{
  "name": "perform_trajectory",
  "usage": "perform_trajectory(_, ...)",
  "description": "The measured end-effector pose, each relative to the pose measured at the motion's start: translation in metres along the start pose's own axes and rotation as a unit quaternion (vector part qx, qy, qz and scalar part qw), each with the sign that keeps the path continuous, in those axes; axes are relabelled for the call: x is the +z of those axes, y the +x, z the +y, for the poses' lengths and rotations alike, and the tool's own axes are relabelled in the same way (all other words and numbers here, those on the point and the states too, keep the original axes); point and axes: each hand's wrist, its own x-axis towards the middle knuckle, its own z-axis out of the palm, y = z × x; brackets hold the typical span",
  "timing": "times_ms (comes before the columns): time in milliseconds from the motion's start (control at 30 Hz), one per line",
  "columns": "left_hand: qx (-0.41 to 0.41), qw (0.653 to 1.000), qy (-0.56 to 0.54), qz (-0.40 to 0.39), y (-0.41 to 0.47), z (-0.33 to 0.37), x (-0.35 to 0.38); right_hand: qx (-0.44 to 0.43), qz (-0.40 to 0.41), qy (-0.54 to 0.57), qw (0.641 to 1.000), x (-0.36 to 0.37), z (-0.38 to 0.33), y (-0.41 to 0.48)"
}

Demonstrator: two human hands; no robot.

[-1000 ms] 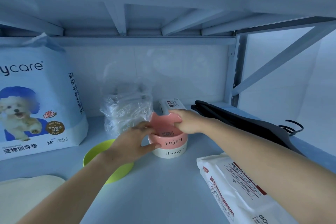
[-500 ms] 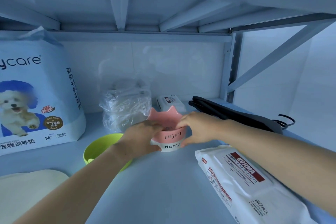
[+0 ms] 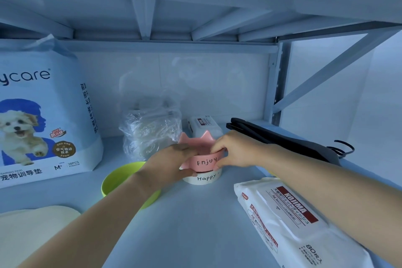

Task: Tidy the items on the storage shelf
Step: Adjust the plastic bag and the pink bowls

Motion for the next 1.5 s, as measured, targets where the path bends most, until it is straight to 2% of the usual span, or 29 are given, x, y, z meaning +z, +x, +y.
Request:
perform_trajectory(100, -0.004, 1.000, 0.004, 0.010, 0.000, 0.001, -0.002, -0.018, 0.032, -0.015, 0.999, -0.001, -0.003, -0.002)
perform_trajectory(367, -0.033, 0.989, 0.002, 0.142, -0.015, 0.003, 0.004, -0.011, 0.033, -0.059, 0.998, 0.009, 0.007, 0.000)
perform_trajectory(500, -0.044, 0.992, 0.000, 0.114, -0.018, -0.001, 0.007, -0.010, 0.038, -0.052, 0.998, 0.011, 0.007, 0.001)
perform_trajectory(667, -0.045, 0.998, -0.035, 0.000, -0.008, -0.003, 0.009, -0.018, 0.012, -0.047, 0.999, 0.010, 0.006, 0.000)
perform_trajectory(733, -0.048, 0.998, -0.035, -0.021, -0.005, 0.000, 0.011, -0.013, 0.009, -0.045, 0.999, 0.010, 0.004, 0.000)
perform_trajectory(967, -0.053, 0.998, -0.030, 0.002, -0.007, 0.004, 0.005, -0.007, 0.010, -0.034, 0.999, 0.006, -0.004, -0.005)
perform_trajectory(1167, -0.031, 0.998, -0.054, -0.020, -0.029, 0.003, -0.007, -0.034, -0.005, -0.006, 0.999, 0.004, -0.019, -0.021)
perform_trajectory(1300, -0.024, 0.994, -0.107, 0.009, -0.031, 0.005, -0.018, -0.019, 0.056, 0.045, 0.997, -0.003, -0.021, -0.020)
perform_trajectory(1400, -0.018, 0.993, -0.094, 0.071, -0.024, 0.005, -0.024, -0.027, 0.100, 0.044, 0.994, -0.005, -0.018, -0.015)
perform_trajectory(1500, -0.035, 0.993, -0.057, 0.098, -0.014, 0.002, -0.030, -0.004, 0.124, 0.049, 0.991, -0.006, -0.007, -0.003)
